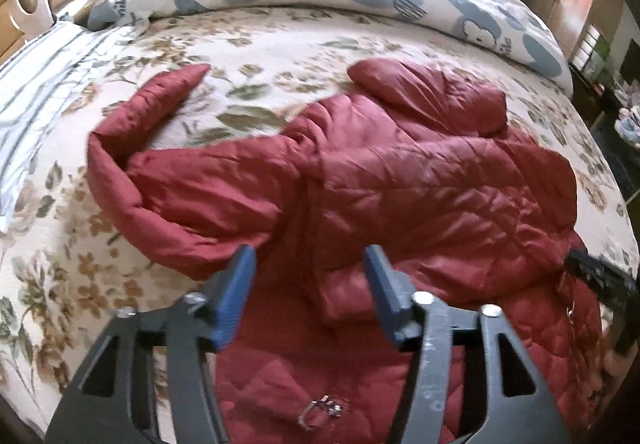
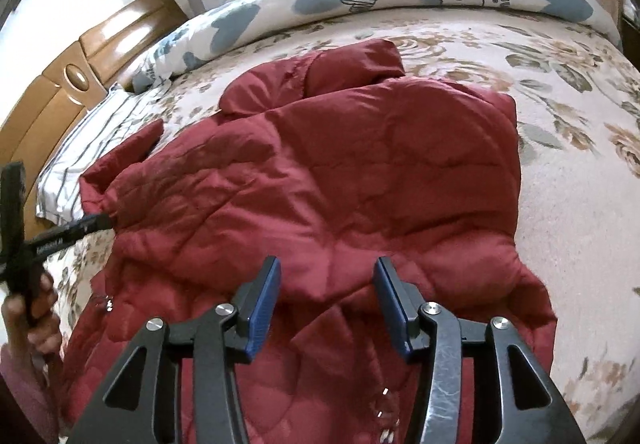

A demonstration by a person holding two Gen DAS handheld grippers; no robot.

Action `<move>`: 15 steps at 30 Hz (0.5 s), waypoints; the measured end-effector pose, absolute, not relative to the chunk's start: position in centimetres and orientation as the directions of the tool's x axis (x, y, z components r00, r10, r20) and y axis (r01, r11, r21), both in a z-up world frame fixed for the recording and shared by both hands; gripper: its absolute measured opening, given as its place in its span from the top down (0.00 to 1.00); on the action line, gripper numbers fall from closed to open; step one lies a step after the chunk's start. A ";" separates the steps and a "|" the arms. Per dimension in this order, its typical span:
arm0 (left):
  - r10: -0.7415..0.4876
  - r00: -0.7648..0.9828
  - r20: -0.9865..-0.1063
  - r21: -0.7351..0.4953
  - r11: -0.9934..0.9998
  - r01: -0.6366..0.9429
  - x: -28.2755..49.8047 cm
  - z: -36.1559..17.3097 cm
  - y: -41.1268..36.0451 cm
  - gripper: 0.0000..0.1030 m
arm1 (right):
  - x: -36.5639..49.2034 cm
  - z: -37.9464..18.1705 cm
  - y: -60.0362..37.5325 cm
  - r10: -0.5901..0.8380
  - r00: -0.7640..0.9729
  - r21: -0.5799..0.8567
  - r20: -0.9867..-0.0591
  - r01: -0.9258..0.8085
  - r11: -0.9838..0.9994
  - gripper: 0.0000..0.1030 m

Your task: Fold large clothes

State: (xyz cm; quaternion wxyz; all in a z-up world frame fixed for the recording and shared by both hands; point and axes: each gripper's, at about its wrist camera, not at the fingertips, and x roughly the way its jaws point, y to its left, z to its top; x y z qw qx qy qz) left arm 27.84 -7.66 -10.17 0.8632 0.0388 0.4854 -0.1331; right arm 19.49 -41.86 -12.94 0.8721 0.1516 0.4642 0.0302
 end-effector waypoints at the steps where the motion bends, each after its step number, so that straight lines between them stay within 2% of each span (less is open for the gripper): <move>1: -0.190 0.495 -0.848 -0.060 0.962 0.266 28.1 -10.0 -7.5 0.42 | 19.3 -12.9 -41.7 0.200 0.565 0.297 -0.801 0.085 0.951 0.51; 6: -0.116 0.520 -0.846 0.018 0.969 0.246 29.5 -8.9 -6.9 0.40 | 18.3 -13.0 -41.1 0.228 0.555 0.321 -0.800 0.075 0.944 0.51; 9: -0.028 0.547 -0.837 0.113 0.968 0.223 31.4 -8.4 -6.4 0.31 | 17.9 -12.9 -40.9 0.242 0.554 0.336 -0.797 0.072 0.939 0.51; 11: 0.044 0.550 -0.834 0.182 0.963 0.199 33.2 -8.2 -6.1 0.20 | 17.6 -12.9 -40.8 0.246 0.554 0.340 -0.795 0.072 0.937 0.50; 15: 0.169 0.545 -0.821 0.294 0.944 0.150 37.6 -8.2 -4.8 0.20 | 17.1 -12.7 -40.6 0.259 0.556 0.351 -0.790 0.064 0.934 0.50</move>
